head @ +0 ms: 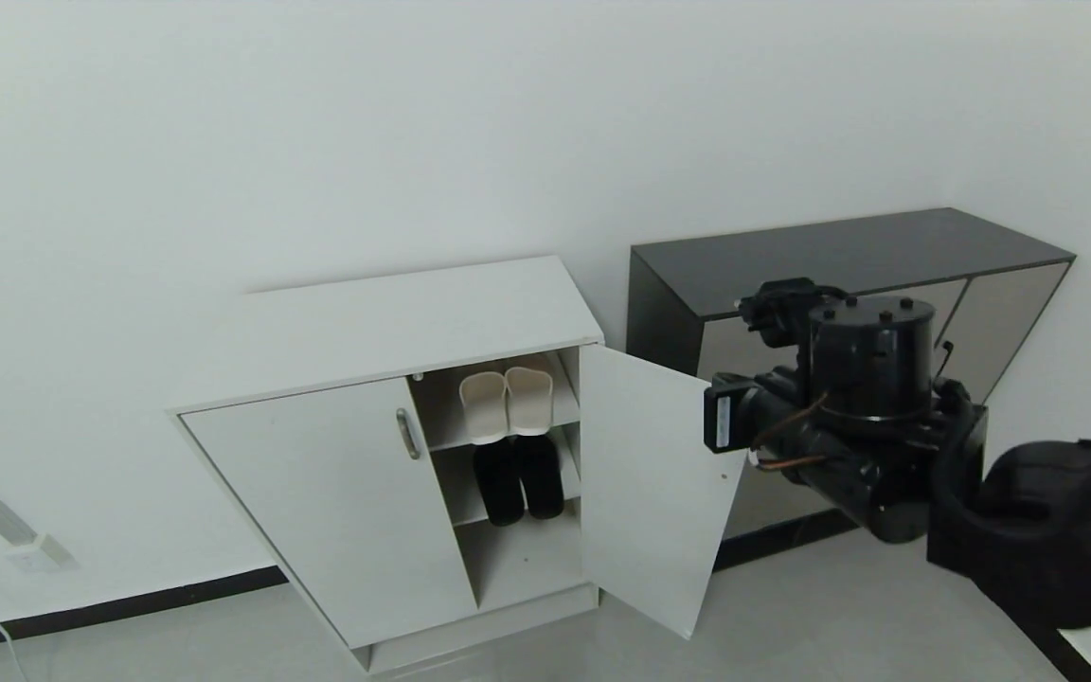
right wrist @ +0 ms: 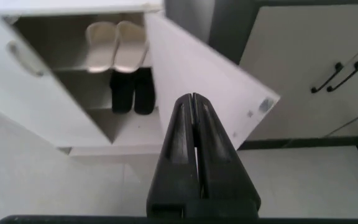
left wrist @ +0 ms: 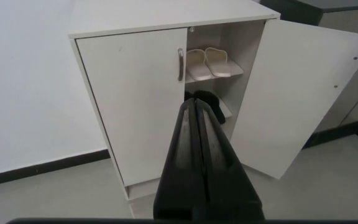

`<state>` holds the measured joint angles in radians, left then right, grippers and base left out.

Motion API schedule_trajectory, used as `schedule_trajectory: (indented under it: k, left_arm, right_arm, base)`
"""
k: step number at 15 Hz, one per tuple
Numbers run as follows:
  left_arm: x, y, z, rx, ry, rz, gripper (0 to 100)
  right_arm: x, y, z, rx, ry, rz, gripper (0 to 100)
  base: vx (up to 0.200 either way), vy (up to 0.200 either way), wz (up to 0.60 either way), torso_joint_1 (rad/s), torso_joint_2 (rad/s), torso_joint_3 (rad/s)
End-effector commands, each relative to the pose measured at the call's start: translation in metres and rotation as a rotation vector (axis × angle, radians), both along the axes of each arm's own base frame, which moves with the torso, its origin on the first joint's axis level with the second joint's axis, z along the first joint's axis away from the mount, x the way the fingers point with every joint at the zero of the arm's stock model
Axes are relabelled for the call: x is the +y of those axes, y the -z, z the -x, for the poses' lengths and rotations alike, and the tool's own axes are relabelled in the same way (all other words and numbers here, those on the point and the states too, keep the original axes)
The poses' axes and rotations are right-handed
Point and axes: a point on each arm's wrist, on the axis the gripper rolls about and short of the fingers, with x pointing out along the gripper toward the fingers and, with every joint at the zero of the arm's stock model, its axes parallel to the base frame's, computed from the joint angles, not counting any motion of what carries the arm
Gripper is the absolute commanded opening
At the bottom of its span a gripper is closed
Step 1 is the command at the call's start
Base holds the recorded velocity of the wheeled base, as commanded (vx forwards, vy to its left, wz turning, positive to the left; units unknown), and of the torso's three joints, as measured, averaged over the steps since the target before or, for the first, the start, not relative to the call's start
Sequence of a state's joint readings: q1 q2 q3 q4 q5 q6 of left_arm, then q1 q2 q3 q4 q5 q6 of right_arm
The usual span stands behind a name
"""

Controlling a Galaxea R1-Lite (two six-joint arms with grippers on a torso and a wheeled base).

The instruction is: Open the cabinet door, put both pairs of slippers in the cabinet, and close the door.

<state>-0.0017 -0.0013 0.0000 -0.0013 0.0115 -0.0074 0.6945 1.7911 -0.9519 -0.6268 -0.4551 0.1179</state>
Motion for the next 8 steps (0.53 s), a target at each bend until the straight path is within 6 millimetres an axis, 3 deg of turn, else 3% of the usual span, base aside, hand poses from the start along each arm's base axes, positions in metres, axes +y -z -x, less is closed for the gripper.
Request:
schedule_trajectory:
  k: [1,5,8]
  left_arm:
    - [0.000,0.000,0.000,0.001,-0.001,0.000,0]
    - [0.000,0.000,0.000,0.001,-0.001,0.000,0]
    - [0.000,0.000,0.000,0.001,-0.001,0.000,0]
  right_arm:
    - [-0.015,0.006,-0.054,0.036,0.047,0.002,0]
    - [-0.032,0.017,-0.110,0.032,0.091,-0.021,0]
    - [-0.040,0.032,-0.132,0.048,0.099,-0.022,0]
  base:
    - [0.000,0.000,0.00,0.000,0.00,0.000]
    - [0.000,0.000,0.00,0.000,0.00,0.000]
    - [0.000,0.000,0.00,0.000,0.00,0.000]
